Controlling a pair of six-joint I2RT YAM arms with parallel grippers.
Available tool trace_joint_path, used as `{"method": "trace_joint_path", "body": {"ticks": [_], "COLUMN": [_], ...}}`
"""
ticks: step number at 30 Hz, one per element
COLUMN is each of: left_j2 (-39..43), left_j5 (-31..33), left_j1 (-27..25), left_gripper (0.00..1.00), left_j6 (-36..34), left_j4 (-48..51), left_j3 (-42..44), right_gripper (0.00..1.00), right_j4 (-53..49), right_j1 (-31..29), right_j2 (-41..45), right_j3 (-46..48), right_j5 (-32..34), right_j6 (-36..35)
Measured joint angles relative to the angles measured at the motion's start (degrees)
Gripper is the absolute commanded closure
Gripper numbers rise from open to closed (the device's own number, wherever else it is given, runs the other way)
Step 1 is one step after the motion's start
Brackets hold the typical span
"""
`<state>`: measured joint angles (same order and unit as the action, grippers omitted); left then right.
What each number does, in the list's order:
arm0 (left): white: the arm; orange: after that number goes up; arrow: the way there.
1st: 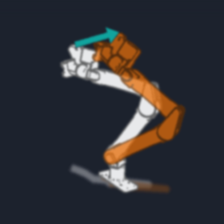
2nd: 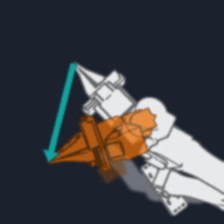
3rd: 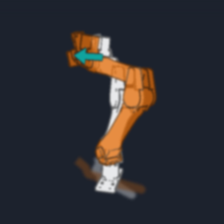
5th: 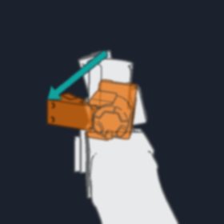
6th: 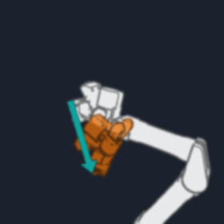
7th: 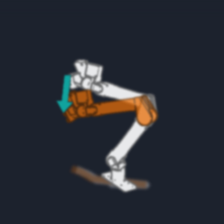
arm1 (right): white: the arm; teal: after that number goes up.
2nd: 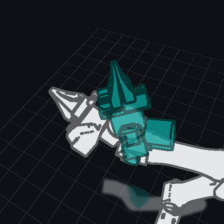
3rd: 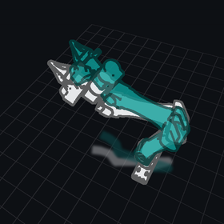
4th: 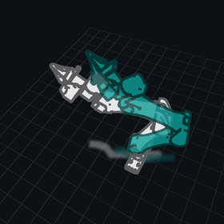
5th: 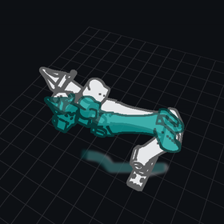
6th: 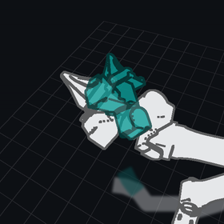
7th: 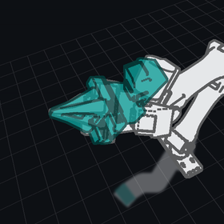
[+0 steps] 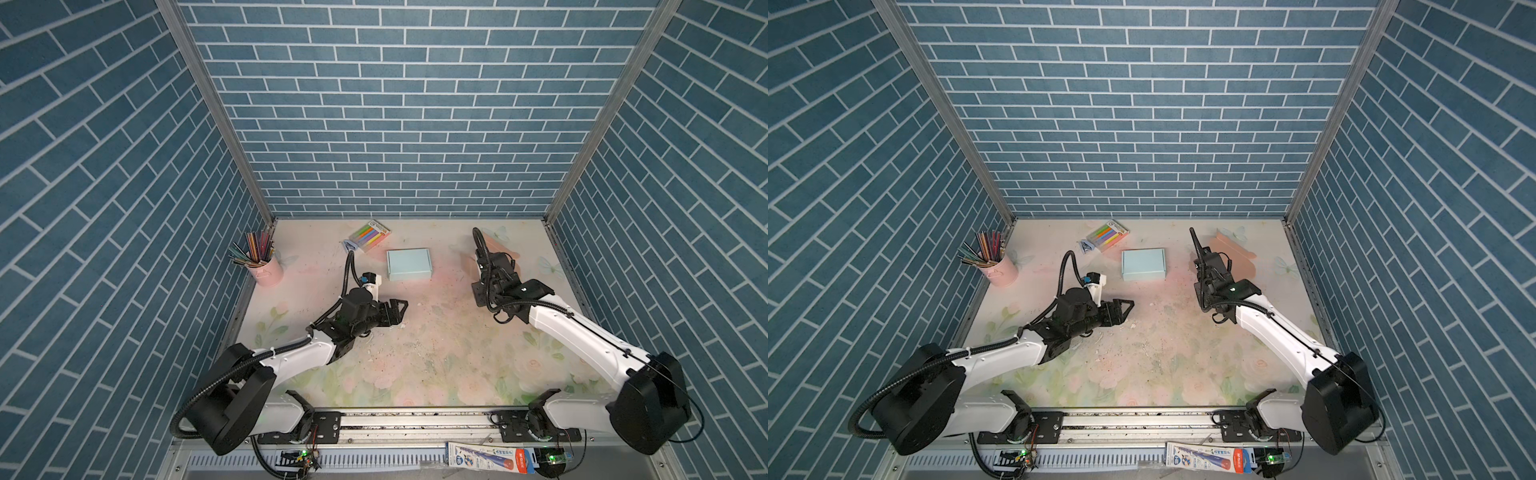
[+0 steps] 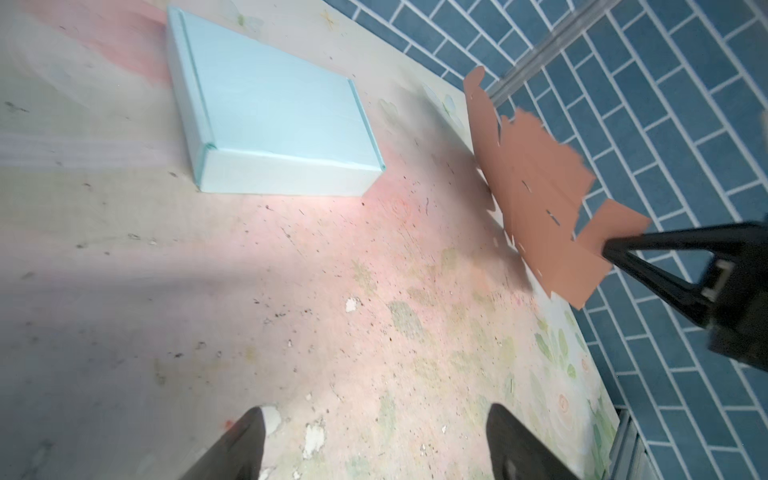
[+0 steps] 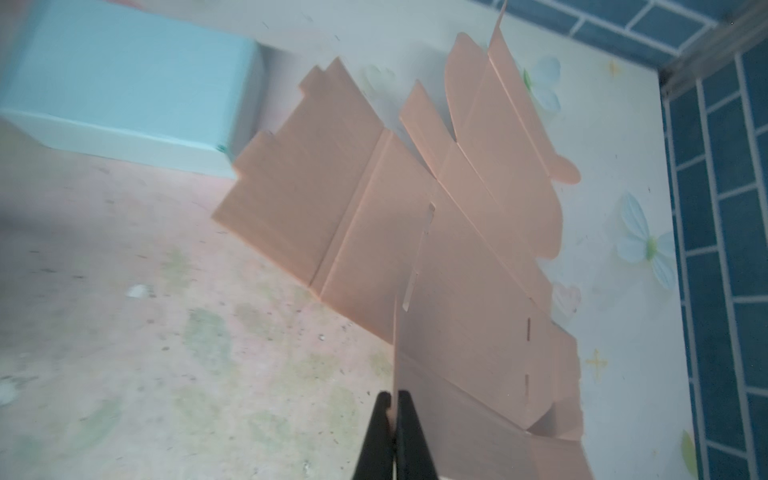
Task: Fold the paper box
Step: 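Lift and drag the pink blank toward the robot with the right gripper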
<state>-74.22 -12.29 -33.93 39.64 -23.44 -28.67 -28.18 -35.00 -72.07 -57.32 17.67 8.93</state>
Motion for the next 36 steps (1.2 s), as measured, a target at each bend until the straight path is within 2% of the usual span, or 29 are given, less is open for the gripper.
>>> {"method": "trace_joint_path", "body": {"ticks": [8,13,18,26,32,36], "left_j2": [13.7,19.71,19.71,17.64,16.13,13.51], "left_j5": [-1.77,-0.42,-0.42,-1.25,-3.23,-5.92], "left_j1": [13.6,16.74,18.49,20.63,21.07,21.05], "left_gripper": [0.21,0.21,0.21,0.21,0.21,0.22], "left_j6": [-0.5,-2.56,-4.72,-7.23,-9.33,-9.86], "left_j4": [6.19,11.19,14.84,18.73,19.69,19.47], "left_j3": [0.48,-0.61,-3.37,-5.51,-9.11,-9.97], "right_gripper": [1.0,1.0,1.0,0.99,0.97,0.94], "right_j4": [6.21,11.04,12.92,12.74,10.73,9.94], "right_j1": [-12.44,-19.96,-28.04,-35.12,-39.52,-39.82], "right_j2": [7.87,10.49,8.41,1.7,-3.65,-7.41], "right_j3": [-0.52,2.62,5.64,9.01,9.46,9.4], "right_j5": [-6.8,-10.62,-16.04,-23.69,-25.64,-23.39], "right_j6": [-5.66,-10.27,-15.76,-19.8,-19.98,-19.69]}}
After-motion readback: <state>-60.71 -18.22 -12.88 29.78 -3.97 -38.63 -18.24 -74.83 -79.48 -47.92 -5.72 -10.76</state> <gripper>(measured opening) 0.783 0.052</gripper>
